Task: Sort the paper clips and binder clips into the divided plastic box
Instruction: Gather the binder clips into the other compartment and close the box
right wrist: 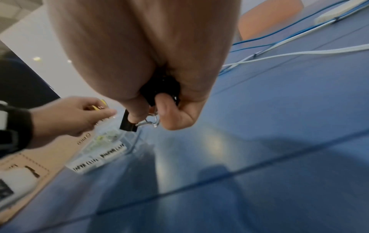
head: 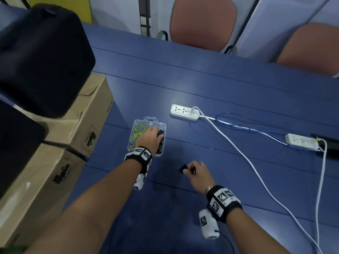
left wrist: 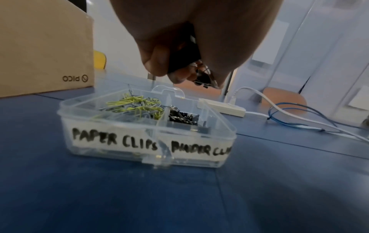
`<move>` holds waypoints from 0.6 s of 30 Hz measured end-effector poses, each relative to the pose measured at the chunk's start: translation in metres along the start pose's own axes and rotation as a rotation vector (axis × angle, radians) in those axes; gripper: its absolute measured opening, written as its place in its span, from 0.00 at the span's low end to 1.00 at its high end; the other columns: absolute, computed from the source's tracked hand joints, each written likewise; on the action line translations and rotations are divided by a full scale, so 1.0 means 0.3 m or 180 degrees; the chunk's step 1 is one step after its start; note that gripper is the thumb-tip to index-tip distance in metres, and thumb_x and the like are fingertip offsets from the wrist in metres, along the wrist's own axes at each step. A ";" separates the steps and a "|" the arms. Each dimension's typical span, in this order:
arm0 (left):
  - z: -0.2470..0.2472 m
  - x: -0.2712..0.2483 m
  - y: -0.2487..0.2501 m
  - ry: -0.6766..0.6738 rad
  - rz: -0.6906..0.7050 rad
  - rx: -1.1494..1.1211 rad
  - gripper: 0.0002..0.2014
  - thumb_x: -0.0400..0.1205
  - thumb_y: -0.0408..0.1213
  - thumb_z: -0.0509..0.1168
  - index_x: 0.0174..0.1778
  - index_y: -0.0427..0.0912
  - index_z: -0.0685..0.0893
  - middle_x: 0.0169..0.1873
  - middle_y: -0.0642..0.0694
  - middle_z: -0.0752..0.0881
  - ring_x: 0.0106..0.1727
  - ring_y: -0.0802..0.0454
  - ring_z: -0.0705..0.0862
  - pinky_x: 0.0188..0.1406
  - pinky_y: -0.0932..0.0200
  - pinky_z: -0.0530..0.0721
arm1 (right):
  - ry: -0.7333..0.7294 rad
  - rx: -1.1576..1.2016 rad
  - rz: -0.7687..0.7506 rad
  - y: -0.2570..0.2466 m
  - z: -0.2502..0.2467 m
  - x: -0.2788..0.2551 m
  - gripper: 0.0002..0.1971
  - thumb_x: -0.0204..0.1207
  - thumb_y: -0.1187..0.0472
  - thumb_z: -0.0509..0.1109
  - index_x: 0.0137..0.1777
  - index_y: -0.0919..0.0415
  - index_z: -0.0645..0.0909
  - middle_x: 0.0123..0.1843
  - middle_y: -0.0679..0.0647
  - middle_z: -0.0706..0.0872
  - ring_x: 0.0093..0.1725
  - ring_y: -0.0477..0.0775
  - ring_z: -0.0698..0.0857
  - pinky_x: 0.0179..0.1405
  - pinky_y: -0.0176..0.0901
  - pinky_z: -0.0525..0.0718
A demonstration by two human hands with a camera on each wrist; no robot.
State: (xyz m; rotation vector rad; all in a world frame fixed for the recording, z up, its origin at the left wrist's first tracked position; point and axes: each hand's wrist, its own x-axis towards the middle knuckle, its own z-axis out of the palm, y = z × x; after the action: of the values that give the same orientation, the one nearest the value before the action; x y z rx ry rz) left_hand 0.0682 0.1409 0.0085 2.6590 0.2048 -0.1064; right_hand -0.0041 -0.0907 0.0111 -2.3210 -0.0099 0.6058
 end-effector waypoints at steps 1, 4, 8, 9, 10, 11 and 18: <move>0.003 0.015 0.003 0.0002 -0.0005 0.0040 0.12 0.86 0.46 0.59 0.58 0.42 0.76 0.54 0.41 0.81 0.51 0.41 0.82 0.44 0.47 0.80 | 0.0045 0.0041 -0.0062 -0.034 -0.002 0.032 0.09 0.78 0.58 0.71 0.41 0.53 0.73 0.48 0.53 0.72 0.41 0.50 0.74 0.48 0.40 0.71; 0.023 0.034 -0.002 -0.0071 0.0119 0.0070 0.14 0.83 0.41 0.63 0.63 0.44 0.74 0.59 0.40 0.80 0.55 0.41 0.80 0.51 0.46 0.84 | 0.0230 0.0124 -0.0192 -0.126 -0.013 0.129 0.07 0.77 0.59 0.72 0.43 0.55 0.74 0.50 0.56 0.74 0.44 0.52 0.75 0.52 0.40 0.73; 0.040 -0.003 -0.032 -0.0216 0.0371 -0.0047 0.14 0.78 0.46 0.65 0.59 0.49 0.75 0.52 0.45 0.82 0.50 0.42 0.82 0.43 0.46 0.85 | 0.0477 0.0200 -0.0227 -0.238 -0.020 0.271 0.06 0.79 0.59 0.70 0.45 0.57 0.75 0.50 0.56 0.73 0.39 0.48 0.73 0.46 0.36 0.69; 0.044 -0.015 -0.044 -0.0176 0.0467 -0.0024 0.13 0.78 0.47 0.65 0.56 0.48 0.77 0.50 0.46 0.83 0.49 0.43 0.82 0.41 0.48 0.84 | 0.0523 0.0199 -0.0213 -0.266 -0.017 0.309 0.06 0.79 0.58 0.69 0.46 0.58 0.76 0.50 0.56 0.73 0.38 0.48 0.73 0.45 0.35 0.67; 0.042 -0.028 -0.055 -0.0111 0.0540 -0.0051 0.11 0.78 0.48 0.65 0.52 0.47 0.80 0.48 0.47 0.84 0.47 0.44 0.82 0.39 0.51 0.83 | 0.0566 0.0191 -0.0186 -0.294 -0.011 0.347 0.06 0.80 0.58 0.69 0.47 0.60 0.76 0.51 0.56 0.72 0.39 0.49 0.73 0.46 0.35 0.68; 0.040 -0.040 -0.067 -0.0030 0.0575 -0.0126 0.10 0.78 0.48 0.65 0.50 0.47 0.81 0.47 0.48 0.84 0.47 0.45 0.81 0.37 0.52 0.82 | 0.0603 0.0188 -0.0167 -0.319 -0.001 0.384 0.07 0.80 0.57 0.69 0.48 0.61 0.77 0.52 0.56 0.72 0.41 0.51 0.74 0.48 0.37 0.70; -0.007 -0.091 -0.156 0.0458 0.0174 -0.0570 0.08 0.78 0.38 0.66 0.52 0.46 0.85 0.51 0.49 0.85 0.52 0.49 0.81 0.42 0.54 0.84 | 0.0336 -0.0245 -0.0243 -0.440 0.122 0.509 0.09 0.79 0.54 0.68 0.49 0.59 0.76 0.55 0.56 0.72 0.42 0.58 0.80 0.50 0.46 0.81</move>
State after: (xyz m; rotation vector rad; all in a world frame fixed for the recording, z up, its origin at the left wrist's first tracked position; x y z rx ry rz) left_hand 0.0337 0.1795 -0.0077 2.4921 0.1792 0.1163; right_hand 0.1377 0.0577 0.0104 -2.4125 -0.0734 0.4514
